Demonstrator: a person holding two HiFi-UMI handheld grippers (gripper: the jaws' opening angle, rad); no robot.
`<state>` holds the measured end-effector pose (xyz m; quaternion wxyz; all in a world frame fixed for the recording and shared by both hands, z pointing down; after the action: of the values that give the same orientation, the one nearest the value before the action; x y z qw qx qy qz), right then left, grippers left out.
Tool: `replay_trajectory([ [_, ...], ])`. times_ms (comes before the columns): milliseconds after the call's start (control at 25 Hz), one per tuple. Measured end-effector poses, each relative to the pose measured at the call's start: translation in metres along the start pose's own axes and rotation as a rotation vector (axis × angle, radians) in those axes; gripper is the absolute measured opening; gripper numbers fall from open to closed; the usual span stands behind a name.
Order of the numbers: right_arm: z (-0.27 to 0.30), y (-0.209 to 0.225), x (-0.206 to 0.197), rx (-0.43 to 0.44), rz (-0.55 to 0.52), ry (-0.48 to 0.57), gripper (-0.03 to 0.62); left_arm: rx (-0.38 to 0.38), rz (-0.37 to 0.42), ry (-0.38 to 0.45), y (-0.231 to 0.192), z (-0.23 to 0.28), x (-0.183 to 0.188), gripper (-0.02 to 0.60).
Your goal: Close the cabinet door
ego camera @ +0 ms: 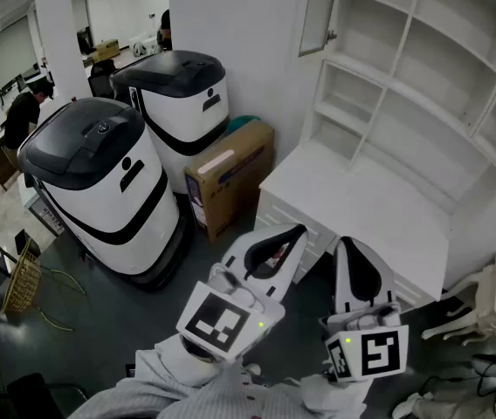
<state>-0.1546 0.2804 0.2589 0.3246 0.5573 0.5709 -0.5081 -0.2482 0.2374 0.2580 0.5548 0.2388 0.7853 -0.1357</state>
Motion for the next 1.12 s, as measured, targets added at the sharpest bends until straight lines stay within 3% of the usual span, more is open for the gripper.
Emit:
replay_trajectory([
  [1120,-0.017,0.007,-0.02,0.077,0.031,-0.028,0.012,0.071,-0.02,0.002,0.019,-0.002,-0.012,0.009],
])
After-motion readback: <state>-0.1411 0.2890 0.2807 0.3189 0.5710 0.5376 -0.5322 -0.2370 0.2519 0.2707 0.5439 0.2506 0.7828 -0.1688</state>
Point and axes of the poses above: the fingertips, and each gripper's own axes: z forward along the fingers, y to its right, x out of its top, the point moved 4 cm from there along -z, backward along the fingers, and after that the axes turned 6 degrees about y, right-handed, at the moved point
